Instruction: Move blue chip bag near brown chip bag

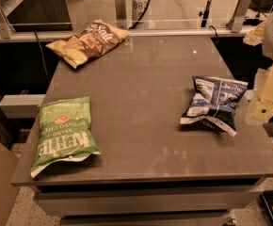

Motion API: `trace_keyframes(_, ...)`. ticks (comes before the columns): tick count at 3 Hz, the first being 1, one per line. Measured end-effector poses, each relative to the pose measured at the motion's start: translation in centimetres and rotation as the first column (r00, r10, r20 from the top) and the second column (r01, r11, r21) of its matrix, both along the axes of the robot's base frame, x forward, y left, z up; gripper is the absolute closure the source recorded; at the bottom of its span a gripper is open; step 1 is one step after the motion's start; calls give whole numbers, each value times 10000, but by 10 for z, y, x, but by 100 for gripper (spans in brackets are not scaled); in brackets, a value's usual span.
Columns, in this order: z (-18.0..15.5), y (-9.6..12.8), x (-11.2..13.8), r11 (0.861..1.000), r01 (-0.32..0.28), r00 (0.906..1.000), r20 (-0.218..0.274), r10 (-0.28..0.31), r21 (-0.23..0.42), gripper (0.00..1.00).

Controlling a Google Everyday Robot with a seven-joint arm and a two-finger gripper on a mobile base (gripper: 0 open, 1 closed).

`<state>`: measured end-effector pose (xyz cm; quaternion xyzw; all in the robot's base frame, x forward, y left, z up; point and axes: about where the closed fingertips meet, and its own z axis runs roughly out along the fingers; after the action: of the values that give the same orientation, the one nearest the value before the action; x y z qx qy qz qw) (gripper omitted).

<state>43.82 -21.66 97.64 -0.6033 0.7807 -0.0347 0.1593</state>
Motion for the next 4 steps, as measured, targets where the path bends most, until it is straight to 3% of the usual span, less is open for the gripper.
trace_keyframes(2, -2, 2, 0, 9997, -35, 10000, 24, 35, 244, 0)
trace_keyframes(4, -45, 12, 2, 9943, -64, 9978, -648, 134, 1066, 0)
